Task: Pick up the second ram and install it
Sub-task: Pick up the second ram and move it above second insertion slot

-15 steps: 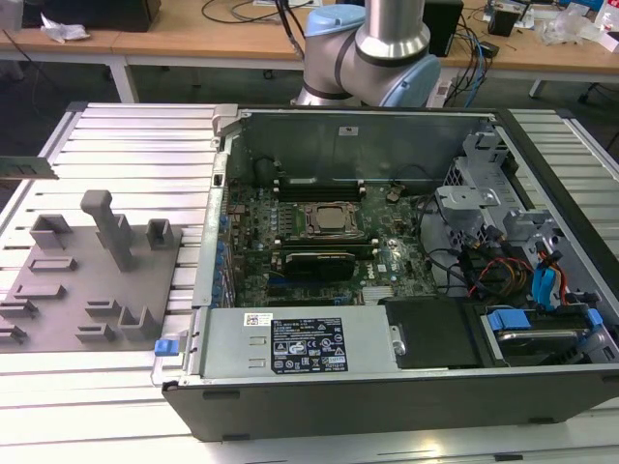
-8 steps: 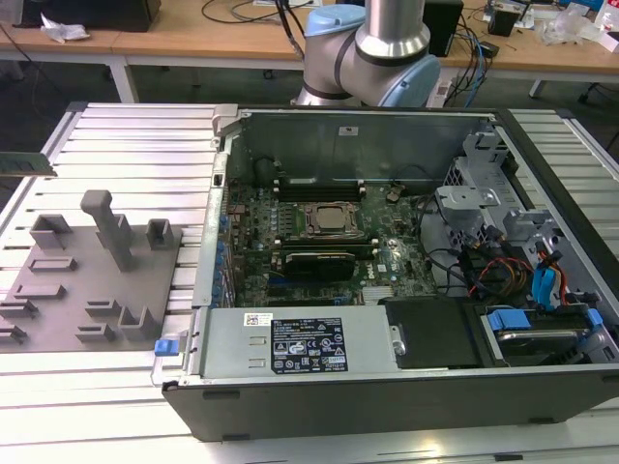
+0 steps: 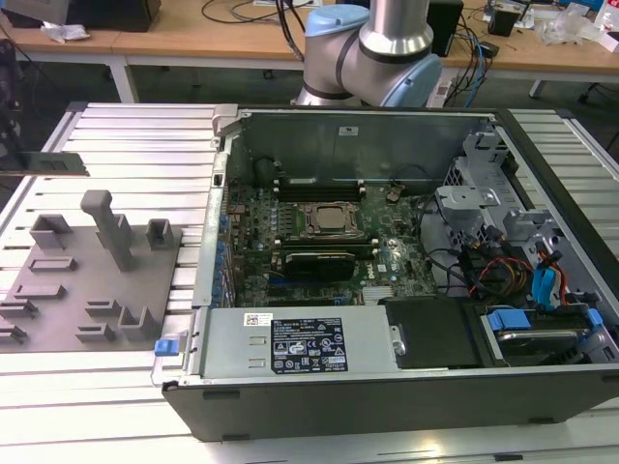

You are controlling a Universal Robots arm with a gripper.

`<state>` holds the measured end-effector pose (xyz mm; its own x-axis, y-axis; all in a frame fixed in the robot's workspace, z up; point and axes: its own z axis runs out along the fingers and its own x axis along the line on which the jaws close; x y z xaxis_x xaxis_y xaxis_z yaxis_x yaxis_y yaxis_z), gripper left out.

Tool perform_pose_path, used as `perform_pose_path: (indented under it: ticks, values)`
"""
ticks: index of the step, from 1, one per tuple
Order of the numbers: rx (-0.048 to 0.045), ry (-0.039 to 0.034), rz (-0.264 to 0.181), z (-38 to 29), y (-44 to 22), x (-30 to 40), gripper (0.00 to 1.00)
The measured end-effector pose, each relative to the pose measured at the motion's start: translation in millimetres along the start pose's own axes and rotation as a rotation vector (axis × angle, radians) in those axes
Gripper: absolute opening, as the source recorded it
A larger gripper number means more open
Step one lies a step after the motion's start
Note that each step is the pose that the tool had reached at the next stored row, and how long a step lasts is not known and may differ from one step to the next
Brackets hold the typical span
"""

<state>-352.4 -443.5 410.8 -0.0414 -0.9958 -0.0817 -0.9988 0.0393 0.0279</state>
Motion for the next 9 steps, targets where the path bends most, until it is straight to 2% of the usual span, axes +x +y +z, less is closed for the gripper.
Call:
perform_pose_path:
  ticks: [1, 3, 9]
  values:
    - [0.0001, -0.0001, 0.0, 0.0, -3.9, -0.1, 0.14]
    - [-0.0001, 0.0, 0.0, -0.4, -17.4, -0.8, 0.14]
    - [-0.0002, 0.0, 0.0, -0.9, -39.2, -1.7, 0.14]
